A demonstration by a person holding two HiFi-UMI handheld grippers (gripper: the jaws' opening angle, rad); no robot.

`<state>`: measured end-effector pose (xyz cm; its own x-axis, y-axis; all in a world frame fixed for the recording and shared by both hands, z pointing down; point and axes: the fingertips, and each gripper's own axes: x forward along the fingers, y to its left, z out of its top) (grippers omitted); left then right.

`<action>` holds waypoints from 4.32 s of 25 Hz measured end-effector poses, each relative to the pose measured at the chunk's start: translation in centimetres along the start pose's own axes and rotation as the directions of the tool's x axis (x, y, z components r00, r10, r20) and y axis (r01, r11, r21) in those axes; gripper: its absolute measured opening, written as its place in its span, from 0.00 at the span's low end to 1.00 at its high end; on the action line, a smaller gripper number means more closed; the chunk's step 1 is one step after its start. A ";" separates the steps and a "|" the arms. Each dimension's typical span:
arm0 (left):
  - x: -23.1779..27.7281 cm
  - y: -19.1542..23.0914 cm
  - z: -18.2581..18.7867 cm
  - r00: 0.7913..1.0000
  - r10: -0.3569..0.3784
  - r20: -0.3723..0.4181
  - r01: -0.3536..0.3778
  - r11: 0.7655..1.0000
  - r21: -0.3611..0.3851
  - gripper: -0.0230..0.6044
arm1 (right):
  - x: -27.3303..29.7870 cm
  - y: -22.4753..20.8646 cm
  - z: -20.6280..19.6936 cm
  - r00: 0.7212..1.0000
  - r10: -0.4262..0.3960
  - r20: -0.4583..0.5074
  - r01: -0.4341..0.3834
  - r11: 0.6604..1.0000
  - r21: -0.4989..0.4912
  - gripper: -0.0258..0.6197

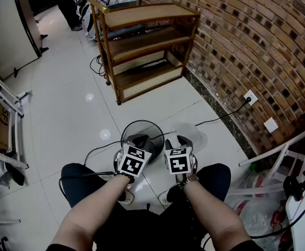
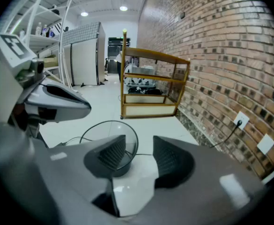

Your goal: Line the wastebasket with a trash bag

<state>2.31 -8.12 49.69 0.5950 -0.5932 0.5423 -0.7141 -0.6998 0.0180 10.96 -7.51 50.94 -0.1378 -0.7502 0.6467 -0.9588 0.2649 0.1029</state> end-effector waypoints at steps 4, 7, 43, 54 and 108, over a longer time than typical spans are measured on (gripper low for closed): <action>1.0 0.4 0.3 1.000 0.001 -0.017 -0.001 1.000 -0.001 0.04 | 1.3 -2.1 -0.2 0.999 -0.043 -0.024 0.043 0.999 -0.009 0.33; 2.0 0.3 0.4 1.000 -0.004 -0.021 0.004 1.000 -0.001 0.04 | 2.2 -3.1 -1.1 0.997 -0.060 -0.045 0.060 0.998 0.011 0.35; 11.5 -2.0 0.0 0.990 -0.082 -0.115 0.085 0.996 0.022 0.04 | 14.1 -12.0 -11.4 0.895 -0.252 -0.368 0.194 0.963 -0.189 0.49; 11.9 -2.1 -0.2 0.989 -0.080 -0.124 0.083 0.996 0.022 0.04 | 14.5 -14.5 -12.5 0.861 -0.306 -0.405 0.243 0.949 -0.200 0.13; 2.4 -0.6 4.4 0.995 -0.101 0.011 0.102 0.982 -0.156 0.21 | -7.3 -14.9 13.8 0.959 -0.283 -0.021 0.276 0.948 -0.159 0.04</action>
<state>5.80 -10.82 47.24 0.6683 -0.5238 0.5282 -0.6987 -0.6856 0.2042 22.85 -14.34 34.29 0.1444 -0.7814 0.6070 -0.9071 0.1406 0.3967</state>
